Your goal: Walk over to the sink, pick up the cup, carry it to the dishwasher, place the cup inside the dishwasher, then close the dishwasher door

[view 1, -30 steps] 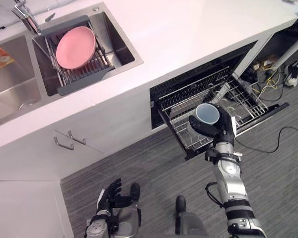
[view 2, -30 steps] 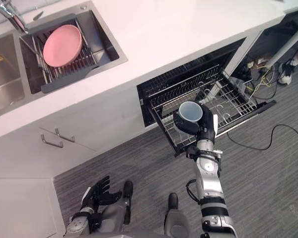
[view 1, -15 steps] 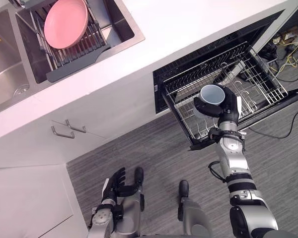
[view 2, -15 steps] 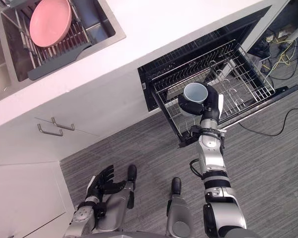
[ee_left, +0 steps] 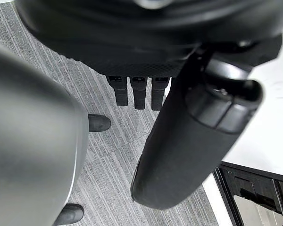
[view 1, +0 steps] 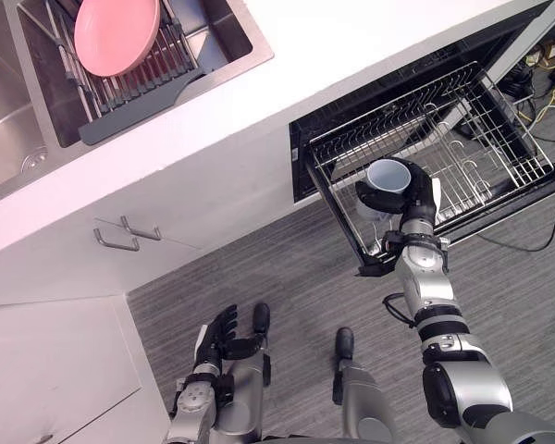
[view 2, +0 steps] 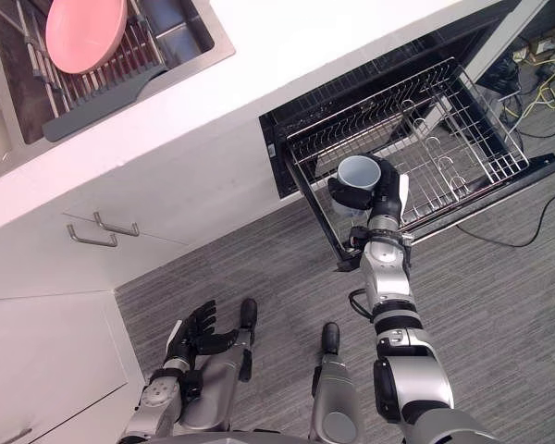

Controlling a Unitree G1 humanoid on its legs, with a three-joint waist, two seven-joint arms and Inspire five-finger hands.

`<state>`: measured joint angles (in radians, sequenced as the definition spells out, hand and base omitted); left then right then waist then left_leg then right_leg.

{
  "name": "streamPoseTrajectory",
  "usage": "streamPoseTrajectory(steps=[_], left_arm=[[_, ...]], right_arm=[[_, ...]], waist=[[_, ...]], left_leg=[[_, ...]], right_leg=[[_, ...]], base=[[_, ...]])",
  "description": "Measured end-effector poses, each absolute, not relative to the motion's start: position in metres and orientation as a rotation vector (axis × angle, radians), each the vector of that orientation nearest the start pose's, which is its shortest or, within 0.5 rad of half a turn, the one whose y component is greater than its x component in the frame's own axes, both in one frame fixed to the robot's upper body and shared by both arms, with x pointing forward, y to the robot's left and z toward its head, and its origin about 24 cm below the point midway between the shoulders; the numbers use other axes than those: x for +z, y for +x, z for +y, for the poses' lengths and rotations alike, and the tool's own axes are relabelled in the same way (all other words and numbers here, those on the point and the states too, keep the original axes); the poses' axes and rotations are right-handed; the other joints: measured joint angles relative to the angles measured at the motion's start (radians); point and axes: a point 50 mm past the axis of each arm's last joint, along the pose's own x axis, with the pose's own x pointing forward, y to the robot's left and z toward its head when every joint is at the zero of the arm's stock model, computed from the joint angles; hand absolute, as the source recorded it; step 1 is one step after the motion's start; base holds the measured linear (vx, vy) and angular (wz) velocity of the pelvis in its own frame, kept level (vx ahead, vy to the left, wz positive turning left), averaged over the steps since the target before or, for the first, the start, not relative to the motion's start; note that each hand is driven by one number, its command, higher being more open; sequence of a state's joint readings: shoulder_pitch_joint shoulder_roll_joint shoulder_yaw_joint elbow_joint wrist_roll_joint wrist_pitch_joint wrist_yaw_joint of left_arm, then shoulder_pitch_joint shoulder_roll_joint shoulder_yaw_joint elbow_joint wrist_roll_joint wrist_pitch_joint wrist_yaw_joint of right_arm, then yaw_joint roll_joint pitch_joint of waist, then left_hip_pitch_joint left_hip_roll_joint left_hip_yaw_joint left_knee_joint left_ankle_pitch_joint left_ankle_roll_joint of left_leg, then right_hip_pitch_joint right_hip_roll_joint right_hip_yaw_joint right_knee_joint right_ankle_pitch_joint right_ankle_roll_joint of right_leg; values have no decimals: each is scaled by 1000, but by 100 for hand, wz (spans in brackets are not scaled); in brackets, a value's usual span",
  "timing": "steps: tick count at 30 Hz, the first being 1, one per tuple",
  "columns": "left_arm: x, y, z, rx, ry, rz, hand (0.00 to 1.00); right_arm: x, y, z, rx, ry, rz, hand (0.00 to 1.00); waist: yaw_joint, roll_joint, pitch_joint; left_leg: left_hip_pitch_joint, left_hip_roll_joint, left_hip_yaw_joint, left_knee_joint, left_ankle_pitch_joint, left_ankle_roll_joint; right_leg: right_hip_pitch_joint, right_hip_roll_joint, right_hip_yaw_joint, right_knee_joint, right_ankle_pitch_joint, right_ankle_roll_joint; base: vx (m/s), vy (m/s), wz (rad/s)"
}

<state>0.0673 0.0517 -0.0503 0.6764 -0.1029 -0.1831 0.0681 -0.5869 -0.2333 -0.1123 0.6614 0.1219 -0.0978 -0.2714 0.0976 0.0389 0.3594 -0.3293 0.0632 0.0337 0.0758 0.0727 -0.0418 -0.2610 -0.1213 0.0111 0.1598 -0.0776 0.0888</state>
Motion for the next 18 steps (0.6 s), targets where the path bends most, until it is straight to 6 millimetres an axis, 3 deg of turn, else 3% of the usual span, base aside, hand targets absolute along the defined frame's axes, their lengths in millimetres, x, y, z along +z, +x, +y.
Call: streamPoseTrajectory(steps=[18], left_arm=[[-101,185,154,89,-42,565,90]], right_arm=[[88,346,-210,-366,9,-92,90]], waist=[[-2,0,0]], left_leg=[[62,5,2,-67,44,-6]], right_leg=[[22,11,4,12,3,-4]], base=[[-11,-8,0]])
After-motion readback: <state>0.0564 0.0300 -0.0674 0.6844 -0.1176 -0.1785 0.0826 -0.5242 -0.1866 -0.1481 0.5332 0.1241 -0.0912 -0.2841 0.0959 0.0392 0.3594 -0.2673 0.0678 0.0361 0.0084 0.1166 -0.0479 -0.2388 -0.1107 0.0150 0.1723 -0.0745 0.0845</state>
